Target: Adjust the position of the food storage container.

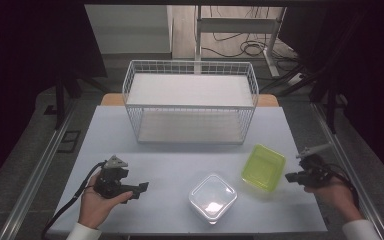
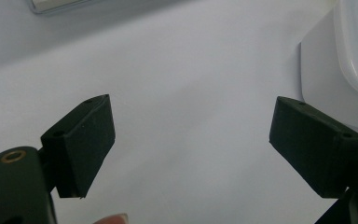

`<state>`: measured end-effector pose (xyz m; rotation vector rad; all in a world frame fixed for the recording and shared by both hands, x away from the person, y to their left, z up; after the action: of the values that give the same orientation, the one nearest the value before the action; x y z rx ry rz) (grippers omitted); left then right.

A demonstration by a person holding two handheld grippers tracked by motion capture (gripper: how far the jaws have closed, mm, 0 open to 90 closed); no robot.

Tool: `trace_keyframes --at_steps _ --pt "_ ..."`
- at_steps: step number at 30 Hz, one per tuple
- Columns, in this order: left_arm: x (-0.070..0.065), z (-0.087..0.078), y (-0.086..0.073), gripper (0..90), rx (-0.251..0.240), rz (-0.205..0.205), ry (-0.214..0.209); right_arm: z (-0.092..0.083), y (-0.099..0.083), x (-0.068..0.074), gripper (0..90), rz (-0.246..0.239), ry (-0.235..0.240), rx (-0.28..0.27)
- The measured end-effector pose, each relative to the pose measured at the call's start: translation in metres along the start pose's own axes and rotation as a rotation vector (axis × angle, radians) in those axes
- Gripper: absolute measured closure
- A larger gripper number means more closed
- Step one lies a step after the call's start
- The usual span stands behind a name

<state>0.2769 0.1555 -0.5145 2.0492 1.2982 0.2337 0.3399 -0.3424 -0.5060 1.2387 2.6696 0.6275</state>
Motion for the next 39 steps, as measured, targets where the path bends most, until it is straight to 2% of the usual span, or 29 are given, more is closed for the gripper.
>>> trace_keyframes --at_steps 2,6,7,10,11,15,17,25,31,39 --pt "0.000 0.000 0.000 14.1 0.000 -0.001 -0.002 0.008 -0.014 0.013 89.2 -0.023 0.015 0.043" --pt "0.000 0.002 0.000 14.1 0.005 0.003 -0.001 0.017 -0.019 0.023 89.3 -0.047 0.022 0.080" --pt "0.000 0.002 0.000 13.9 0.006 0.003 0.000 0.023 -0.017 0.029 89.2 -0.071 0.024 0.098" --pt "0.001 0.002 0.000 13.9 0.007 0.004 0.004 0.025 -0.012 0.033 89.2 -0.086 0.024 0.105" --pt "0.002 0.002 0.000 13.9 0.007 0.005 0.007 0.028 -0.005 0.038 89.3 -0.103 0.027 0.107" --pt "0.003 0.003 -0.001 13.9 0.010 0.008 0.013 0.031 0.001 0.044 89.2 -0.119 0.030 0.117" --pt "0.003 0.003 -0.002 13.8 0.014 0.007 0.012 0.035 0.005 0.052 89.2 -0.126 0.032 0.125" --pt "0.004 0.004 -0.003 13.2 0.021 0.009 0.014 0.052 0.025 0.070 89.2 -0.086 0.031 0.095" --pt "0.004 0.007 -0.004 13.1 0.030 0.013 0.016 0.063 0.041 0.081 89.2 -0.082 0.041 0.070" --pt "0.006 0.006 -0.005 13.0 0.030 0.012 0.023 0.075 0.059 0.086 89.2 -0.061 0.035 0.031"
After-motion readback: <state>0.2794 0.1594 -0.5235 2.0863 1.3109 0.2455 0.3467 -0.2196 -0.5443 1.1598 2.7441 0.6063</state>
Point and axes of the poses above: each handheld gripper's, and its own axes: z roughly forward along the jaws, y roughly out of its top, x roughly to its left, the point moved 7 cm from there along z, roughly forward along the jaws, and after that the axes turned 1 degree about x, right-handed, at the moved point
